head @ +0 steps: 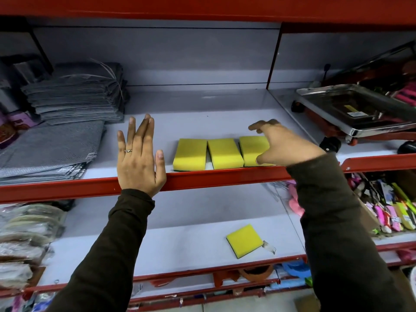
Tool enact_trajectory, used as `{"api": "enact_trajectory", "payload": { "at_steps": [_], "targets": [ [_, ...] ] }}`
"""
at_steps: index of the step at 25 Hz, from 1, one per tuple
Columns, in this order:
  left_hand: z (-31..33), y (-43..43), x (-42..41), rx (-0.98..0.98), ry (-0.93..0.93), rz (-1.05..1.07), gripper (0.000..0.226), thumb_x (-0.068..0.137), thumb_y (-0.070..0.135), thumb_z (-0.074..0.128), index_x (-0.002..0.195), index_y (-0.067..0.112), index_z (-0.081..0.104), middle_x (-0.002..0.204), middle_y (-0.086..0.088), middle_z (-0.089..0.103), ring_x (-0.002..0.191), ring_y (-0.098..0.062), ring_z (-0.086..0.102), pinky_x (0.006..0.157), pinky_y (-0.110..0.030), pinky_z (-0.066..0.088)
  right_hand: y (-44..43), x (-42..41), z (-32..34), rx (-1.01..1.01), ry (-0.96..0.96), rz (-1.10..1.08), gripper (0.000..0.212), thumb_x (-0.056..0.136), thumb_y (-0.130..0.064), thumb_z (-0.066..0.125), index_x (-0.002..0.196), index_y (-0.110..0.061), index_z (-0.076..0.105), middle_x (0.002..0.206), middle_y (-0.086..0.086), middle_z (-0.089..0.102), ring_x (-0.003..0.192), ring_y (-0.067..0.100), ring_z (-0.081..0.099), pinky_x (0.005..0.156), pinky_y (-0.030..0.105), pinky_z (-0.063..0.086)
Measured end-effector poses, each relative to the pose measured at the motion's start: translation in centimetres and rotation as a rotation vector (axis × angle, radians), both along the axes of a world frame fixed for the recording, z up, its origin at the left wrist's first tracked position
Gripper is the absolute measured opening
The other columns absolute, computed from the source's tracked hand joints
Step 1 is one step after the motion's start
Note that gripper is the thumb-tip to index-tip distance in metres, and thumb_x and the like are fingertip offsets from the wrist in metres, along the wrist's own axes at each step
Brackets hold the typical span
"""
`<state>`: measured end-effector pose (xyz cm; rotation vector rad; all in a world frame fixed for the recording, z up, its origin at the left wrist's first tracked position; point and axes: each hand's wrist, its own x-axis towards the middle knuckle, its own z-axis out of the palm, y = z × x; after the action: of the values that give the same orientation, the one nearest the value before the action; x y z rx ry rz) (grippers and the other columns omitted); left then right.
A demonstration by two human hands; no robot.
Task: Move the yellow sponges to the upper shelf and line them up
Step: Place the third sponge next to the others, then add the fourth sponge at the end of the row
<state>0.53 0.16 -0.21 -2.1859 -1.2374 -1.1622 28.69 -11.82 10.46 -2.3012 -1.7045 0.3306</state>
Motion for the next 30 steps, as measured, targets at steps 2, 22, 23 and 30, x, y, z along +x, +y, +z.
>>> {"api": "enact_trajectory", "payload": {
  "at_steps": [2,22,23,30],
  "targets": [
    [-0.1,0.0,0.1,0.006,-0.009,-0.009,0.066,0.099,0.035,0.023,0.158,0.006,0.028,0.167,-0.008,0.029,0.158,-0.030,0.014,0.131,-0.045,-0.001,-3.3,-1.8,-0.7,0.160,0.049,0.024,0.041,0.069,-0.016,0.076,0.105,-0.030,0.062,0.112,0.003,0.058,0.098,0.022,0.061,0.084,0.032,0.050],
    [-0.1,0.1,0.0,0.016,-0.023,-0.018,0.067,0.099,0.037,0.023,0.158,0.006,0.028,0.167,-0.009,0.031,0.159,-0.029,0.014,0.131,-0.045,0.000,-5.5,-6.7,-6.5,-0.493,0.133,0.230,0.098,0.061,-0.046,0.085,0.142,-0.019,0.038,0.132,0.003,0.047,0.124,0.024,0.048,0.100,0.038,0.048],
    [0.0,0.2,0.0,0.014,-0.023,-0.016,0.067,0.099,0.037,0.023,0.158,0.007,0.027,0.167,-0.008,0.030,0.159,-0.029,0.013,0.131,-0.045,0.000,-6.2,-6.9,-3.1,-0.409,0.118,0.248,0.102,0.058,-0.048,0.085,0.144,-0.022,0.036,0.133,0.001,0.045,0.127,0.022,0.045,0.103,0.039,0.048],
    [0.0,0.1,0.0,0.011,-0.029,-0.018,0.067,0.099,0.038,0.022,0.158,0.006,0.028,0.166,-0.010,0.032,0.158,-0.029,0.014,0.131,-0.049,0.004,-2.1,0.0,3.7,-0.016,-0.337,-0.115,0.091,0.063,-0.024,0.084,0.140,-0.010,0.037,0.137,0.016,0.039,0.132,0.040,0.034,0.106,0.047,0.036]
  ]
}}
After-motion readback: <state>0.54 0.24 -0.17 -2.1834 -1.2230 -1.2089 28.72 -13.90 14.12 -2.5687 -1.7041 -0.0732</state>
